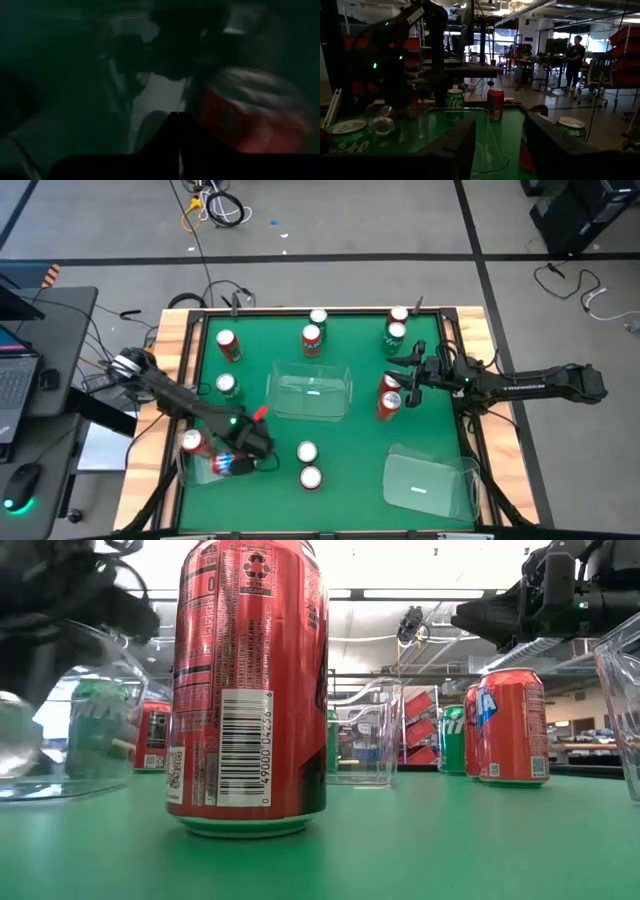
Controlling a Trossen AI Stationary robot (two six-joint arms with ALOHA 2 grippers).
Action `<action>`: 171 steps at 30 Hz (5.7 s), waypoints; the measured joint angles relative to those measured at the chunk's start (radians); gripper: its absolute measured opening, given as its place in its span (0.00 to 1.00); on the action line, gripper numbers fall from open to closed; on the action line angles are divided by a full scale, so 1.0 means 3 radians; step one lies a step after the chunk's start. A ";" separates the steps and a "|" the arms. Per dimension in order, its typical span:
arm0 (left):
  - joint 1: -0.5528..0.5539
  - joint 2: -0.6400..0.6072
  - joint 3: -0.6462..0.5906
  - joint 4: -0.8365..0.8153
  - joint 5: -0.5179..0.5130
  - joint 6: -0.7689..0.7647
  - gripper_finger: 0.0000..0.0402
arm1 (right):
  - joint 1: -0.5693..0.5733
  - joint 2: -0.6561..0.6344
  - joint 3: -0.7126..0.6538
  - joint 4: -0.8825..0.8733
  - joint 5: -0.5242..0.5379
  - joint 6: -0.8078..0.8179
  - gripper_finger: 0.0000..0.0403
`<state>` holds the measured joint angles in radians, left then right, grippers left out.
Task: Sort soda cans
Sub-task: Put the bottom left red soda can into the bottom left transparent bin
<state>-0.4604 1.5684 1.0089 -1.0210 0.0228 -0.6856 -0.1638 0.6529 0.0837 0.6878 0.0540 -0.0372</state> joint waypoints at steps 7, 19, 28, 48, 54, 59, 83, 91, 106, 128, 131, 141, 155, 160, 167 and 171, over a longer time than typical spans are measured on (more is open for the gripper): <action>0.0323 -0.0010 0.0167 0.0079 -0.0072 0.0325 0.00 | 0.0000 0.0158 0.0068 0.0017 0.0001 -0.0001 0.39; 0.0301 -0.0030 0.0756 -0.0678 -0.0062 0.0423 0.00 | -0.0004 0.0409 0.0120 0.0102 0.0004 -0.0038 0.39; 0.0022 -0.0310 0.0669 -0.0190 -0.0385 0.0226 0.00 | 0.0123 0.0741 0.0377 0.0036 0.0005 -0.0036 0.39; 0.0058 -0.1702 -0.0711 0.1603 -0.0546 0.0639 0.00 | 0.0617 0.2513 0.2167 -0.1076 -0.0095 -0.0020 0.39; 0.0339 -0.1727 -0.0716 0.1937 -0.0401 0.1555 0.00 | 0.0815 0.2867 0.2831 -0.1753 -0.0098 0.0127 0.39; 0.0422 -0.1718 -0.0738 0.2437 -0.0356 0.2141 0.00 | 0.0972 0.3076 0.3189 -0.2014 -0.0218 0.0329 0.41; 0.0091 -0.1716 -0.0830 0.1418 -0.0174 0.1348 0.00 | 0.1343 0.4118 0.4714 -0.2912 -0.0331 0.0550 0.63; 0.0000 -0.1580 -0.0508 0.0224 -0.0193 0.0464 0.00 | 0.1427 0.4143 0.4828 -0.3019 -0.0275 0.0473 0.66; -0.0089 -0.0926 -0.0499 0.0029 -0.0063 0.0441 0.33 | 0.1434 0.4143 0.4828 -0.3111 -0.0268 0.0399 0.67; -0.0056 -0.0672 -0.0215 -0.0210 -0.0346 0.0345 0.61 | 0.1471 0.4143 0.4828 -0.3225 -0.0268 0.0406 0.67; -0.0055 -0.0550 -0.0215 -0.0246 -0.0347 0.0353 0.62 | 0.1477 0.4143 0.4828 -0.3231 -0.0268 0.0404 0.68; -0.0053 -0.0196 -0.0197 -0.0283 -0.0372 0.0341 0.68 | 0.1484 0.4143 0.4828 -0.3260 -0.0269 0.0401 0.67; -0.0052 -0.0156 0.0000 -0.0328 0.0002 0.0265 0.68 | 0.1484 0.4143 0.4828 -0.3275 -0.0270 0.0376 0.69; -0.0064 -0.0156 0.0288 -0.0395 0.0155 0.0344 0.68 | 0.1484 0.4143 0.4828 -0.3277 -0.0270 0.0376 0.70; -0.0061 -0.0157 0.0258 -0.0392 0.0159 0.0307 0.68 | 0.1486 0.4143 0.4828 -0.3320 -0.0270 0.0375 0.72; -0.0057 -0.0172 0.0118 -0.0176 0.0318 0.0268 0.68 | 0.1498 0.4143 0.4828 -0.3341 -0.0270 0.0375 0.72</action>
<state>-0.4774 1.5167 1.0442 -1.0737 0.1183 -0.6052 0.2856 1.8957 1.5322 -0.3146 -0.0269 0.0753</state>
